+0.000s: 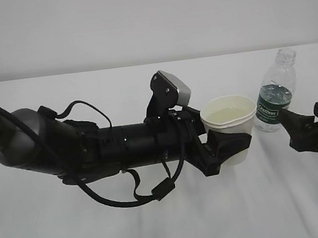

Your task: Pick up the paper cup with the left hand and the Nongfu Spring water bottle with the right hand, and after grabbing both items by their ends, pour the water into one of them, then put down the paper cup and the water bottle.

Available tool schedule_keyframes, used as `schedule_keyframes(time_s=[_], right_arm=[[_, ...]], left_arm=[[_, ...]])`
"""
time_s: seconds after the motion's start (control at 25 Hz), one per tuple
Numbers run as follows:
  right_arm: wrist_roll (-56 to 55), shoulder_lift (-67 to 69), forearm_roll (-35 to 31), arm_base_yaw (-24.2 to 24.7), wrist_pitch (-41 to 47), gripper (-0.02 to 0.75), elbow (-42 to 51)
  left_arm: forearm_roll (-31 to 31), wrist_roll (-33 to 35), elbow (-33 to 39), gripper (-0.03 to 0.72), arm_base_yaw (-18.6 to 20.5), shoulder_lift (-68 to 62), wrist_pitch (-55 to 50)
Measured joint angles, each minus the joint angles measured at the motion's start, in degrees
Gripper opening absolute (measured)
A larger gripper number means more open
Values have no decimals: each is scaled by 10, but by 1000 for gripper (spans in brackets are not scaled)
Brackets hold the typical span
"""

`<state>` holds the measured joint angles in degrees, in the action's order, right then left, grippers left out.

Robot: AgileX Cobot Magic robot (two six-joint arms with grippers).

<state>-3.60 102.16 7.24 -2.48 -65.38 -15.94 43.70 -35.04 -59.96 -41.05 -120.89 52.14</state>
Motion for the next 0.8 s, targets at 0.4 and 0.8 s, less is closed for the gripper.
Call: schedule_keyframes(time_s=[0.4,0.8], right_arm=[[0,-99,7,0,0,594,93],[-10,-156,11,0,0,593,126]], left_arm=[[-22,5,0,482,0,0,1],[-89,35,0,482,0,0,4]])
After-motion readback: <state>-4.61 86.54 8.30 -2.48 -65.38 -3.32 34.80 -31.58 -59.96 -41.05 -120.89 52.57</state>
